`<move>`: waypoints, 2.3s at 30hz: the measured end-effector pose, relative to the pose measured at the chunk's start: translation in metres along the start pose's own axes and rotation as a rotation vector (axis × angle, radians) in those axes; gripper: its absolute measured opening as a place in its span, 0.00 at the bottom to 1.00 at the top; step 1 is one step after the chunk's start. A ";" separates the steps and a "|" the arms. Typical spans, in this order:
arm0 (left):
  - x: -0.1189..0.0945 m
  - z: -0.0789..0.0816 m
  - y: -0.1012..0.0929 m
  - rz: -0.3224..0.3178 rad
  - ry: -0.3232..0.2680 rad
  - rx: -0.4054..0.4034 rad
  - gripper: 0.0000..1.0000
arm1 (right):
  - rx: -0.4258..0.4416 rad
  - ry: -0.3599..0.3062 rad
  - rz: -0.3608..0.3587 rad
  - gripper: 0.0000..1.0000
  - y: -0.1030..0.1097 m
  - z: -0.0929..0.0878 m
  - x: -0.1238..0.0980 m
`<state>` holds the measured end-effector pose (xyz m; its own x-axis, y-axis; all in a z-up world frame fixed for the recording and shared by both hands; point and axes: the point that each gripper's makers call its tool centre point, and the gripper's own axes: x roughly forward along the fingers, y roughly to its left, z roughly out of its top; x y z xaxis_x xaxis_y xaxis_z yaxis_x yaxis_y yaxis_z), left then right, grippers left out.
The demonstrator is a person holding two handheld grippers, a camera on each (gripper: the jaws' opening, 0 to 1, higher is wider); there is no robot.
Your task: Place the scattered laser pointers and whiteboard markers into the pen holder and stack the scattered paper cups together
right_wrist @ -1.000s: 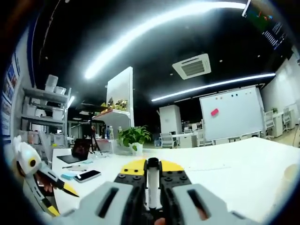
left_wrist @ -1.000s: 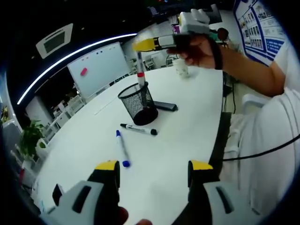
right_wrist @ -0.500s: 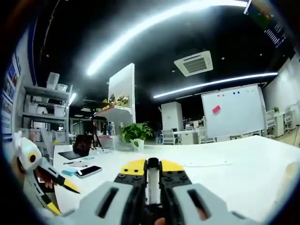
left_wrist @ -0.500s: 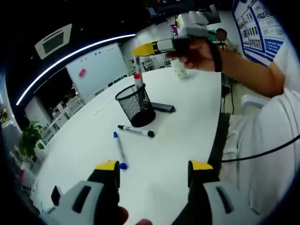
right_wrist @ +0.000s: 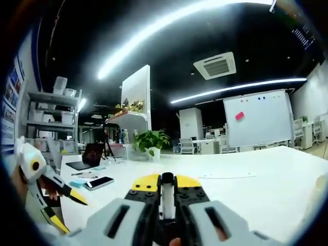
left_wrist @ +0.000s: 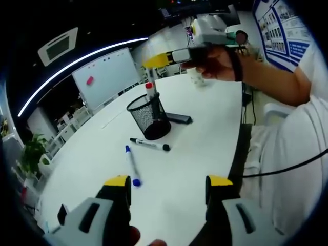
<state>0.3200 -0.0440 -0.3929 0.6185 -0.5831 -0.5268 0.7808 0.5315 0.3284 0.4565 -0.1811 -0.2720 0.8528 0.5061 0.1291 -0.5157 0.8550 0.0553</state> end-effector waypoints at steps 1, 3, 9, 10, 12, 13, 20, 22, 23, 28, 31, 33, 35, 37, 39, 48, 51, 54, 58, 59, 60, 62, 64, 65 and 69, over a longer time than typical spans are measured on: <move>0.000 0.000 0.000 0.000 0.001 0.000 0.59 | 0.000 0.002 -0.001 0.10 0.000 0.000 -0.001; 0.001 0.000 -0.001 0.000 0.003 0.001 0.59 | -0.001 0.005 -0.002 0.10 -0.001 -0.001 -0.001; 0.002 0.002 -0.003 -0.006 0.004 0.007 0.59 | 0.001 0.014 0.003 0.10 -0.002 -0.004 -0.002; 0.002 0.001 -0.003 -0.006 0.004 0.007 0.59 | -0.003 0.014 0.008 0.10 -0.001 -0.005 -0.002; 0.003 0.001 -0.002 -0.006 0.005 0.006 0.59 | -0.011 0.016 0.018 0.10 0.000 -0.007 -0.001; 0.003 0.000 -0.002 -0.005 0.006 0.006 0.59 | -0.011 0.018 0.018 0.10 0.000 -0.008 -0.001; 0.004 -0.002 -0.001 -0.010 0.006 0.001 0.59 | -0.020 0.046 0.033 0.11 0.003 -0.017 0.000; 0.004 -0.002 -0.001 -0.010 0.004 0.000 0.59 | -0.024 0.051 0.039 0.11 0.004 -0.018 0.000; 0.004 -0.002 -0.001 -0.009 0.003 -0.001 0.59 | -0.026 0.054 0.042 0.11 0.005 -0.019 0.000; 0.004 -0.003 -0.001 -0.009 0.004 -0.001 0.59 | -0.084 0.058 0.068 0.11 0.011 -0.023 0.001; 0.004 -0.003 0.000 -0.007 0.005 -0.004 0.59 | -0.115 0.067 0.085 0.11 0.015 -0.026 0.001; 0.004 -0.003 -0.001 -0.008 0.004 -0.005 0.59 | -0.117 0.071 0.086 0.11 0.015 -0.028 0.002; 0.005 -0.003 -0.001 -0.008 0.006 -0.004 0.59 | -0.118 0.080 0.086 0.11 0.015 -0.030 0.002; 0.005 -0.003 -0.001 -0.008 0.006 -0.004 0.59 | -0.119 0.086 0.087 0.11 0.015 -0.032 0.002; 0.005 -0.002 0.000 -0.008 0.004 -0.005 0.59 | -0.121 0.090 0.089 0.11 0.016 -0.034 0.002; 0.005 -0.004 0.002 -0.008 0.005 -0.004 0.59 | -0.120 0.119 0.091 0.11 0.015 -0.042 0.002; 0.004 -0.005 0.002 -0.005 0.007 -0.005 0.59 | -0.135 0.128 0.094 0.11 0.016 -0.045 0.001; 0.003 -0.003 0.002 -0.004 0.008 -0.001 0.59 | -0.155 0.132 0.095 0.11 0.016 -0.046 0.001; 0.003 -0.001 0.000 -0.006 0.005 0.002 0.59 | -0.163 0.140 0.093 0.11 0.015 -0.048 0.001; 0.004 -0.001 0.000 -0.006 0.006 0.001 0.59 | -0.165 0.143 0.094 0.11 0.016 -0.049 0.001; 0.004 -0.002 0.002 -0.004 0.007 0.004 0.59 | -0.167 0.147 0.092 0.11 0.016 -0.049 0.000; 0.004 -0.001 0.001 -0.006 0.003 0.000 0.59 | -0.172 0.152 0.094 0.11 0.016 -0.048 0.001; 0.004 -0.001 0.001 -0.005 0.005 0.004 0.59 | -0.166 0.154 0.092 0.11 0.015 -0.049 0.001; 0.003 -0.001 0.001 -0.005 0.007 0.006 0.59 | -0.166 0.156 0.093 0.11 0.015 -0.049 0.001; 0.002 -0.002 0.002 -0.001 0.007 0.005 0.59 | -0.169 0.165 0.096 0.13 0.015 -0.052 0.000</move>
<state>0.3226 -0.0424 -0.3949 0.6172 -0.5792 -0.5325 0.7817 0.5281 0.3317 0.4529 -0.1627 -0.3227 0.8095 0.5858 -0.0384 -0.5858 0.8018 -0.1176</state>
